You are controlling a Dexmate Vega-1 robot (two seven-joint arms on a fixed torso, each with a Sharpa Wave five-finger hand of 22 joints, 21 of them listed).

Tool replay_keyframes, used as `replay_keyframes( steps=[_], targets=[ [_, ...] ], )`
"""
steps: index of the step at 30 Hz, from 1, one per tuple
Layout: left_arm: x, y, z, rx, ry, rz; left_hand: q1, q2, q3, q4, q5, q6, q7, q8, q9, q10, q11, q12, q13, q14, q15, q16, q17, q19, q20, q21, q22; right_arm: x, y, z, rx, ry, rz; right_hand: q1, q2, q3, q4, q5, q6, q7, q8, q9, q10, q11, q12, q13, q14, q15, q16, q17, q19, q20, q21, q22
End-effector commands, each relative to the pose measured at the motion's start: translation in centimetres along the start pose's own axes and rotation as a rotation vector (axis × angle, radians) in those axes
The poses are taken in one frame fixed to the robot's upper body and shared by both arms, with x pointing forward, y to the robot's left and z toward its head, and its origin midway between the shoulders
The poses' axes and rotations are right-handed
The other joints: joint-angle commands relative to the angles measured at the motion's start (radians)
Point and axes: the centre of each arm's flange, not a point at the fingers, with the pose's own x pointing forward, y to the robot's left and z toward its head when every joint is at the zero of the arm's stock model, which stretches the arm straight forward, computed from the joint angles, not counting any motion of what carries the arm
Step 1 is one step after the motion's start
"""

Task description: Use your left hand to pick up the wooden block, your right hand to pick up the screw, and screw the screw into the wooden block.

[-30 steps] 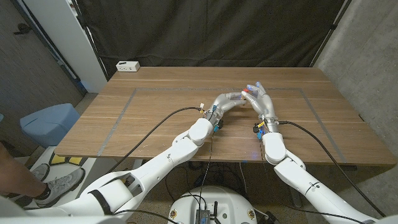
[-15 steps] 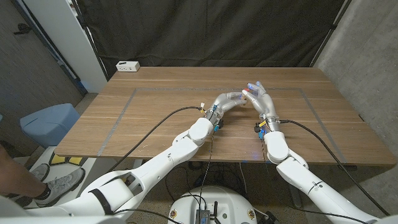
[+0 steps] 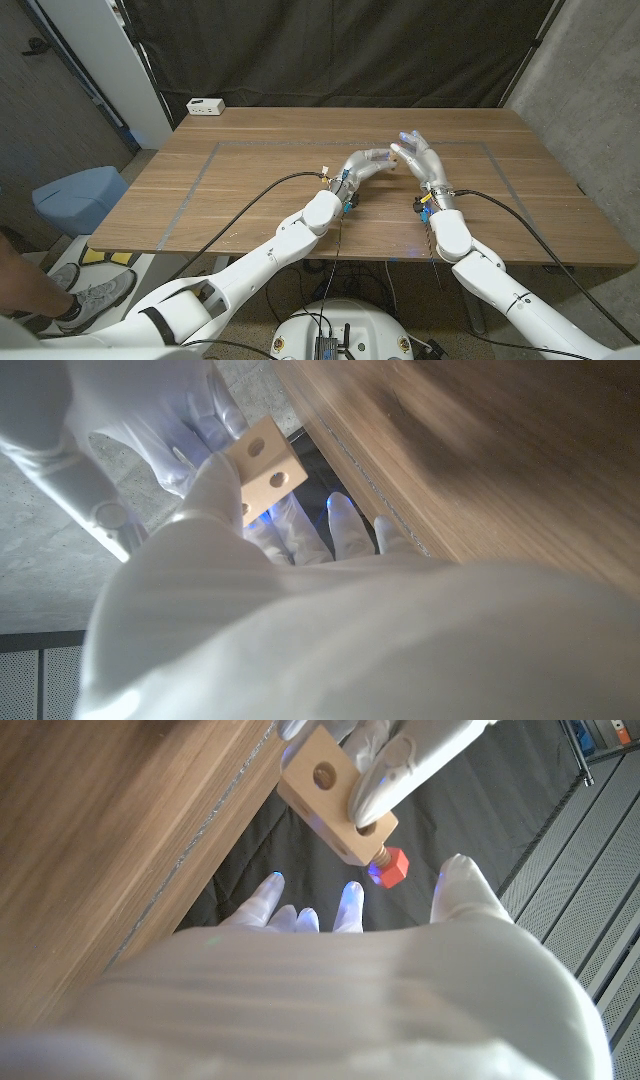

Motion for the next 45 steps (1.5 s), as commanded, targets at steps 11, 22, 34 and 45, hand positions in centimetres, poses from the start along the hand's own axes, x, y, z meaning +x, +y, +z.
replay_keyframes(
  steps=[11, 22, 34, 45],
  targets=[
    [-0.7, 0.7, -0.1, 0.003, -0.005, -0.002, 0.001, 0.011, 0.002, 0.003, 0.004, 0.03, 0.015, 0.012, 0.004, 0.009, -0.002, 0.006, 0.006, 0.008, -0.09, -0.002, 0.003, 0.002, 0.005, 0.006, 0.004, 0.6, -2.6, 3.1, -0.125, 0.015, 0.116, -0.028, -0.002, -0.012, 0.002, 0.007, -0.034, 0.022, -0.026, 0.002, 0.011, 0.021, 0.012, 0.003, -0.005, 0.022, 0.006, 0.0, 0.001, 0.008, 0.005, 0.004],
    [-0.3, 1.0, -0.1, 0.007, -0.008, -0.018, 0.0, 0.011, 0.002, 0.003, 0.004, 0.029, 0.016, 0.012, 0.004, 0.009, -0.002, 0.006, 0.007, 0.008, -0.09, -0.002, 0.003, 0.002, 0.006, 0.006, 0.004, 1.3, -4.1, 4.9, -0.219, 0.046, 0.184, -0.027, 0.001, -0.012, -0.007, 0.007, -0.02, 0.042, -0.034, 0.002, 0.051, 0.039, 0.027, 0.004, 0.014, 0.048, 0.013, -0.005, 0.012, 0.015, 0.01, 0.004],
    [-0.2, 1.0, -0.1, 0.012, -0.011, -0.025, -0.002, 0.011, 0.001, 0.004, 0.004, 0.027, 0.015, 0.011, 0.004, 0.009, -0.002, 0.006, 0.007, 0.008, -0.09, -0.002, 0.003, 0.002, 0.005, 0.006, 0.004, 2.2, -5.1, 6.6, -0.281, 0.074, 0.279, -0.032, -0.001, -0.015, -0.01, 0.007, -0.027, 0.057, -0.045, 0.001, 0.042, 0.045, 0.022, 0.004, 0.002, 0.064, 0.008, -0.006, -0.001, 0.026, 0.005, 0.004],
    [-0.3, 0.9, -0.1, 0.012, -0.013, -0.026, -0.002, 0.011, 0.001, 0.004, 0.004, 0.029, 0.014, 0.012, 0.003, 0.009, -0.002, 0.006, 0.008, 0.009, -0.09, -0.002, 0.003, 0.002, 0.005, 0.006, 0.004, 3.3, -6.0, 8.4, -0.348, 0.098, 0.358, -0.029, 0.005, -0.013, -0.016, 0.008, -0.043, 0.065, -0.062, 0.001, 0.025, 0.039, 0.015, 0.004, -0.006, 0.095, 0.006, -0.008, -0.011, 0.047, 0.003, 0.004]
  ],
)
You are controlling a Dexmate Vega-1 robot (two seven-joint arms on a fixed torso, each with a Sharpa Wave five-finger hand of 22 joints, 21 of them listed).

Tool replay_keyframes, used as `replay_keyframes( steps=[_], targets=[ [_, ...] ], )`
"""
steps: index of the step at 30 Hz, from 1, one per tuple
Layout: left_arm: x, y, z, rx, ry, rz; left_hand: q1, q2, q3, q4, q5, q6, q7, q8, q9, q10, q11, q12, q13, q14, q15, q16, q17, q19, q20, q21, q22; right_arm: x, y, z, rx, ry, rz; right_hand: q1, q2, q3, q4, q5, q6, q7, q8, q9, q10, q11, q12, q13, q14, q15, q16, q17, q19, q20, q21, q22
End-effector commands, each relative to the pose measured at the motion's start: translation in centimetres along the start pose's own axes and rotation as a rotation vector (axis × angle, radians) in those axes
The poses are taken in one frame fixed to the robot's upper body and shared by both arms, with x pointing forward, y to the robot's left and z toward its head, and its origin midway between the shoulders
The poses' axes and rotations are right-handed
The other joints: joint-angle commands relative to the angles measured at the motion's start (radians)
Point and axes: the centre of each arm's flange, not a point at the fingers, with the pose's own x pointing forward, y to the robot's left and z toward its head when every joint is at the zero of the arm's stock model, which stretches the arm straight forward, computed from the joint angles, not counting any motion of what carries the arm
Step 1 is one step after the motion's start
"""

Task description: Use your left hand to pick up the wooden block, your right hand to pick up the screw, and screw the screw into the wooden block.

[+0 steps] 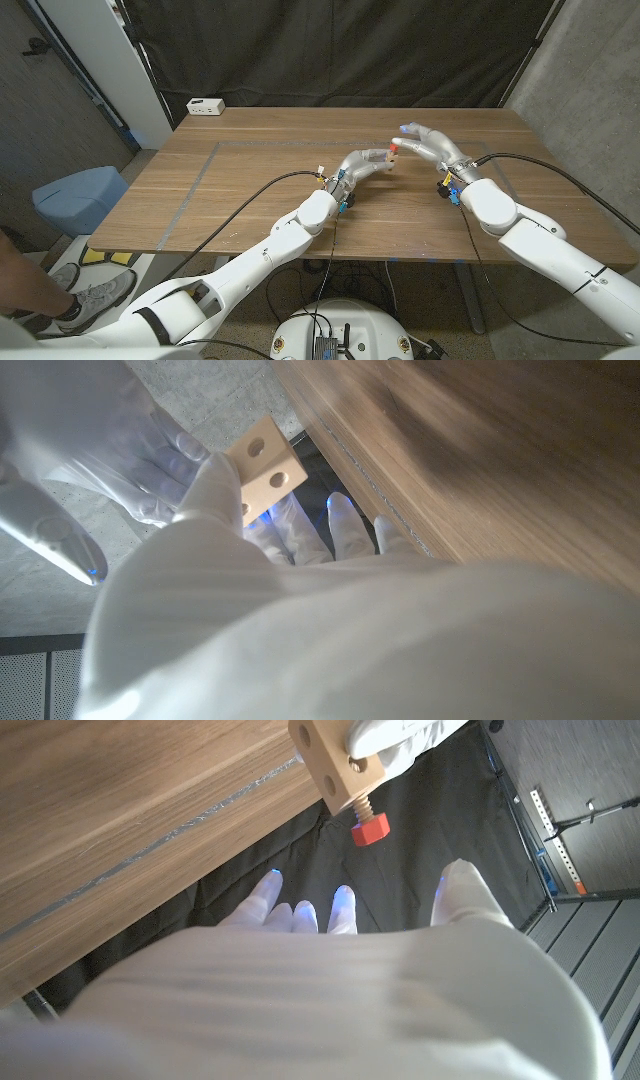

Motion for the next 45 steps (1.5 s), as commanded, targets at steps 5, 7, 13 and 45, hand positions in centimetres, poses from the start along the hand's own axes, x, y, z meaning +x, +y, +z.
replay_keyframes(
  steps=[5, 7, 13, 45],
  targets=[
    [0.0, -0.1, 0.1, 0.001, -0.003, -0.005, 0.0, 0.011, 0.002, 0.005, 0.005, 0.028, 0.015, 0.011, 0.004, 0.009, -0.002, 0.005, 0.003, 0.008, -0.089, -0.003, 0.003, 0.002, 0.006, 0.006, 0.004, 0.7, -2.2, 2.2, -0.105, 0.032, 0.113, -0.004, 0.005, 0.004, -0.011, 0.009, -0.008, 0.009, -0.011, 0.001, -0.01, -0.002, -0.005, 0.002, -0.002, 0.012, -0.001, 0.001, 0.001, 0.014, -0.002, 0.004],
    [-0.1, -0.1, 0.1, 0.002, -0.003, -0.006, 0.0, 0.011, 0.002, 0.004, 0.006, 0.027, 0.016, 0.011, 0.004, 0.009, -0.002, 0.005, 0.003, 0.008, -0.09, -0.003, 0.003, 0.002, 0.005, 0.006, 0.004, 0.8, -2.5, 2.5, -0.118, 0.032, 0.123, -0.002, 0.006, 0.005, -0.012, 0.009, -0.007, 0.011, -0.012, 0.001, -0.011, -0.002, -0.005, 0.002, -0.003, 0.015, -0.001, 0.001, 0.001, 0.016, -0.002, 0.004],
    [-0.3, -0.2, 0.1, 0.001, -0.004, -0.004, 0.001, 0.01, 0.002, 0.003, 0.006, 0.028, 0.016, 0.011, 0.004, 0.009, -0.002, 0.005, 0.003, 0.008, -0.09, -0.003, 0.003, 0.002, 0.005, 0.006, 0.004, 1.0, -3.0, 3.3, -0.154, 0.039, 0.174, 0.009, 0.014, 0.012, -0.019, 0.01, -0.006, 0.013, -0.017, 0.001, -0.014, -0.01, -0.006, 0.001, -0.001, 0.029, 0.0, 0.0, -0.006, 0.036, -0.003, 0.003],
    [-1.2, -0.4, 0.3, 0.006, -0.009, -0.004, 0.001, 0.011, 0.002, 0.004, 0.006, 0.03, 0.016, 0.012, 0.004, 0.008, -0.002, 0.004, 0.005, 0.009, -0.089, -0.003, 0.003, 0.003, 0.005, 0.006, 0.004, 1.7, -4.9, 7.3, -0.414, 0.123, 0.352, 0.068, 0.047, 0.048, -0.049, 0.025, 0.005, 0.03, -0.034, 0.002, -0.022, -0.005, -0.007, 0.001, -0.006, 0.041, -0.001, -0.003, -0.016, 0.074, -0.002, 0.003]
  ],
)
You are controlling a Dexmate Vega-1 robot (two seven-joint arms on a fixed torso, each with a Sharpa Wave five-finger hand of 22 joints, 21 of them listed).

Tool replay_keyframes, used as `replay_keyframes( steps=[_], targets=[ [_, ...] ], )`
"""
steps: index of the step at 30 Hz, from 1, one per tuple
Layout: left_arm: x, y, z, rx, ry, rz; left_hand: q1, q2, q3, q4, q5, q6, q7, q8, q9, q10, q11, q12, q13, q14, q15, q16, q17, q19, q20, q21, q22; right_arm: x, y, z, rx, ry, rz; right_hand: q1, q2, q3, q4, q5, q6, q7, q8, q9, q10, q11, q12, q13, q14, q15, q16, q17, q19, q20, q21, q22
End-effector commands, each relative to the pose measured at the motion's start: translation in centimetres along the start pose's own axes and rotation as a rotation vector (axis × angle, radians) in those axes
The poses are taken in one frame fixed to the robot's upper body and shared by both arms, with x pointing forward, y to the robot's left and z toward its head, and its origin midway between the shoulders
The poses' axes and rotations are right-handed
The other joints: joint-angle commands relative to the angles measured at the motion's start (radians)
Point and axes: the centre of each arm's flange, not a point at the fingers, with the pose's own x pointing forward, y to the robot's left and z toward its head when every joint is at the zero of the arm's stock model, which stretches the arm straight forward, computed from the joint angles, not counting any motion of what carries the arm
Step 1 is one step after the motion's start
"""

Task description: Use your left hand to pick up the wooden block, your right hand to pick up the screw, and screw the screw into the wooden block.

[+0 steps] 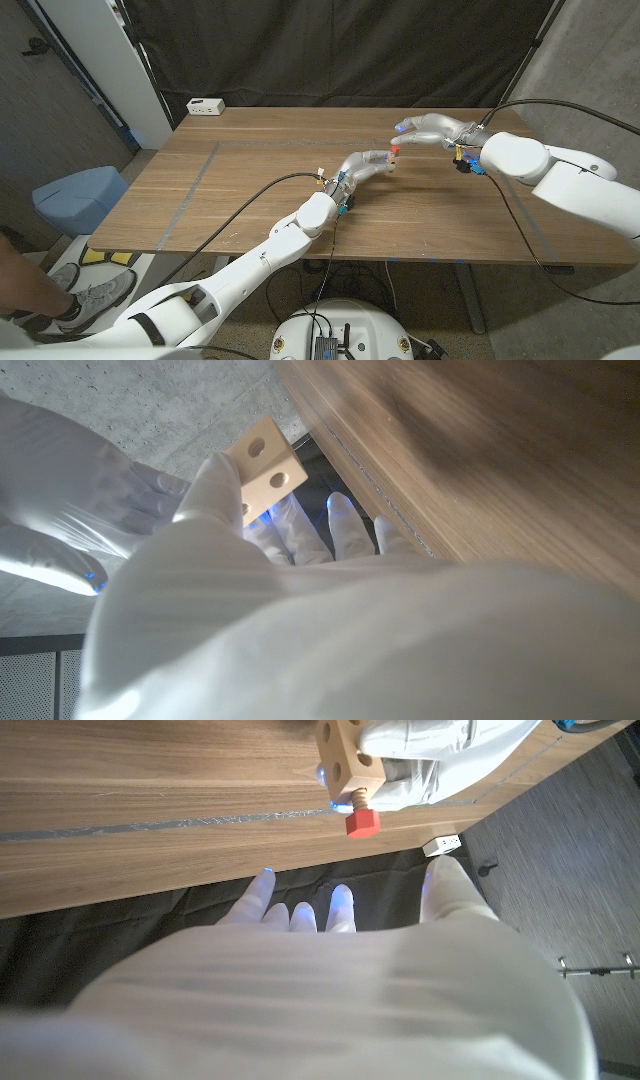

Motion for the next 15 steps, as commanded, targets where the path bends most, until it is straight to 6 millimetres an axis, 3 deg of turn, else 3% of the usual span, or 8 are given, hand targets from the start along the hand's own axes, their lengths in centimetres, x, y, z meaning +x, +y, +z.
replay_keyframes(
  steps=[1, 6, 12, 15],
  targets=[
    [-0.3, -0.1, 0.1, 0.002, 0.001, 0.003, 0.001, 0.011, 0.002, 0.003, 0.005, 0.03, 0.016, 0.012, 0.004, 0.012, -0.002, 0.008, 0.004, 0.008, -0.09, -0.003, 0.003, 0.002, 0.005, 0.006, 0.004, -0.3, -1.0, 0.9, -0.089, 0.026, 0.046, 0.02, -0.002, 0.007, -0.009, 0.012, -0.006, 0.003, -0.005, 0.002, -0.007, 0.009, -0.003, 0.003, -0.003, 0.006, -0.001, 0.001, 0.002, 0.01, -0.002, 0.003],
    [-0.4, -0.1, 0.1, 0.003, 0.001, -0.001, 0.0, 0.011, 0.002, 0.004, 0.005, 0.03, 0.015, 0.012, 0.004, 0.012, -0.002, 0.008, 0.005, 0.009, -0.09, -0.003, 0.003, 0.002, 0.004, 0.006, 0.004, -0.3, -1.3, 1.1, -0.12, 0.041, 0.057, 0.031, 0.001, 0.014, -0.014, 0.017, -0.004, -0.001, -0.007, 0.002, -0.011, 0.009, -0.004, 0.003, -0.004, 0.007, -0.001, 0.001, 0.001, 0.009, -0.001, 0.003],
    [-0.5, -0.2, 0.0, 0.003, 0.003, -0.002, 0.0, 0.01, 0.002, 0.003, 0.005, 0.03, 0.016, 0.012, 0.004, 0.013, -0.002, 0.008, 0.005, 0.01, -0.091, -0.003, 0.003, 0.003, 0.004, 0.006, 0.004, -0.2, -1.9, 1.3, -0.172, 0.046, 0.08, 0.074, -0.005, 0.035, -0.031, 0.03, -0.008, -0.074, -0.02, 0.004, -0.023, -0.003, -0.007, 0.004, -0.012, -0.005, -0.003, 0.0, -0.002, 0.011, 0.0, 0.003],
    [-0.5, -0.2, 0.0, 0.003, 0.004, -0.002, 0.0, 0.011, 0.002, 0.003, 0.005, 0.03, 0.016, 0.012, 0.004, 0.013, -0.002, 0.008, 0.005, 0.009, -0.091, -0.004, 0.003, 0.003, 0.004, 0.006, 0.004, -0.1, -2.2, 1.4, -0.192, 0.037, 0.084, 0.089, -0.013, 0.042, -0.032, 0.032, -0.003, -0.099, -0.023, 0.005, -0.028, -0.03, -0.007, 0.004, -0.014, -0.018, -0.003, 0.0, -0.002, 0.013, 0.0, 0.003]
  ],
)
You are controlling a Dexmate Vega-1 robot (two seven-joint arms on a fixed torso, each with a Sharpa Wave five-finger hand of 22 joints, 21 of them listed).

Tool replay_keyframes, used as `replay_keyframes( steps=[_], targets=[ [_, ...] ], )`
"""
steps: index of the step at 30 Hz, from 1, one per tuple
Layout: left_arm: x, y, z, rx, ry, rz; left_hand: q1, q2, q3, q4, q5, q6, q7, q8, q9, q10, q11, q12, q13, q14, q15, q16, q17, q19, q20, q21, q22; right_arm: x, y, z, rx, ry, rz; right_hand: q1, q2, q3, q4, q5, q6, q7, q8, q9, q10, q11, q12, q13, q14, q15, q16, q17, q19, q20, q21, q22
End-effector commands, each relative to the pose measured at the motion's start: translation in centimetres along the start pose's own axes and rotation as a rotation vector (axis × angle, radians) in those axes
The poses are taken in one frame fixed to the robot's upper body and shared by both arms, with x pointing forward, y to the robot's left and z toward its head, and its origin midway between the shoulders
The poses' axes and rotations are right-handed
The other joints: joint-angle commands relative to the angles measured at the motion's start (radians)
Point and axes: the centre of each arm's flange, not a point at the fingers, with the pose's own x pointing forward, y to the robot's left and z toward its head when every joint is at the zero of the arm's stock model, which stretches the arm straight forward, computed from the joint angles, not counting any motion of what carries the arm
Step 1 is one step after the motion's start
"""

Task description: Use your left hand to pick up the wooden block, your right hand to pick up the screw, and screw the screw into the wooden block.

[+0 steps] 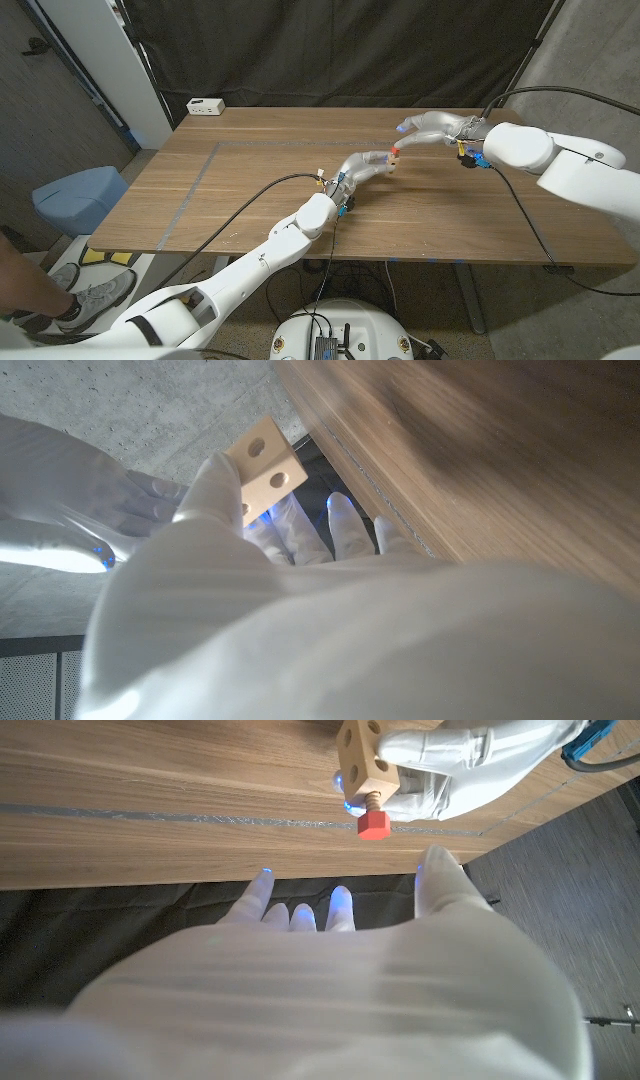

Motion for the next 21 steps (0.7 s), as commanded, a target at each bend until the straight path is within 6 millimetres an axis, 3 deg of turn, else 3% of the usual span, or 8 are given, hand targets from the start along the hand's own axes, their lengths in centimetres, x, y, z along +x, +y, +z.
replay_keyframes(
  steps=[1, 2, 10, 21],
  targets=[
    [-0.1, -0.1, 0.0, -0.001, 0.002, -0.001, -0.002, 0.013, 0.002, 0.003, 0.006, 0.03, 0.016, 0.012, 0.003, 0.013, -0.002, 0.008, 0.004, 0.009, -0.09, -0.004, 0.003, 0.003, 0.004, 0.006, 0.004, 0.2, -1.2, 0.3, -0.094, 0.006, 0.035, 0.03, -0.006, 0.012, -0.001, 0.006, 0.008, -0.032, -0.003, 0.002, -0.007, -0.019, -0.003, 0.004, -0.007, -0.017, -0.003, -0.001, 0.003, 0.008, 0.0, 0.003],
    [-0.1, 0.0, 0.0, -0.001, 0.003, -0.001, -0.003, 0.014, 0.002, 0.004, 0.006, 0.029, 0.016, 0.012, 0.003, 0.013, -0.002, 0.008, 0.004, 0.009, -0.09, -0.003, 0.003, 0.002, 0.005, 0.006, 0.004, 0.2, -1.3, 0.3, -0.104, 0.007, 0.042, 0.037, -0.009, 0.015, -0.002, 0.007, 0.008, -0.04, -0.005, 0.003, -0.011, -0.036, -0.004, 0.004, -0.008, -0.027, -0.003, -0.001, 0.003, 0.008, 0.0, 0.003],
    [0.0, 0.1, -0.1, 0.001, 0.005, -0.004, -0.003, 0.014, 0.002, 0.004, 0.006, 0.029, 0.017, 0.012, 0.003, 0.013, -0.002, 0.008, 0.005, 0.008, -0.088, -0.004, 0.003, 0.002, 0.005, 0.006, 0.004, 0.6, -1.9, 0.5, -0.167, 0.0, 0.07, 0.064, -0.024, 0.027, -0.002, 0.006, 0.005, -0.112, -0.012, 0.006, -0.015, -0.073, -0.003, 0.004, -0.012, -0.057, -0.002, -0.001, 0.008, 0.005, 0.002, 0.003],
    [0.1, 0.2, -0.2, 0.0, 0.006, -0.01, -0.005, 0.014, 0.001, 0.005, 0.006, 0.03, 0.016, 0.012, 0.003, 0.012, -0.002, 0.008, 0.005, 0.009, -0.088, -0.004, 0.003, 0.002, 0.004, 0.006, 0.004, 1.3, -2.3, 1.1, -0.256, -0.006, 0.121, 0.091, -0.036, 0.038, -0.003, 0.001, 0.027, -0.154, -0.006, 0.01, -0.011, -0.108, -0.002, 0.004, -0.009, -0.087, 0.0, -0.001, 0.014, -0.004, 0.004, 0.004]
  ],
)
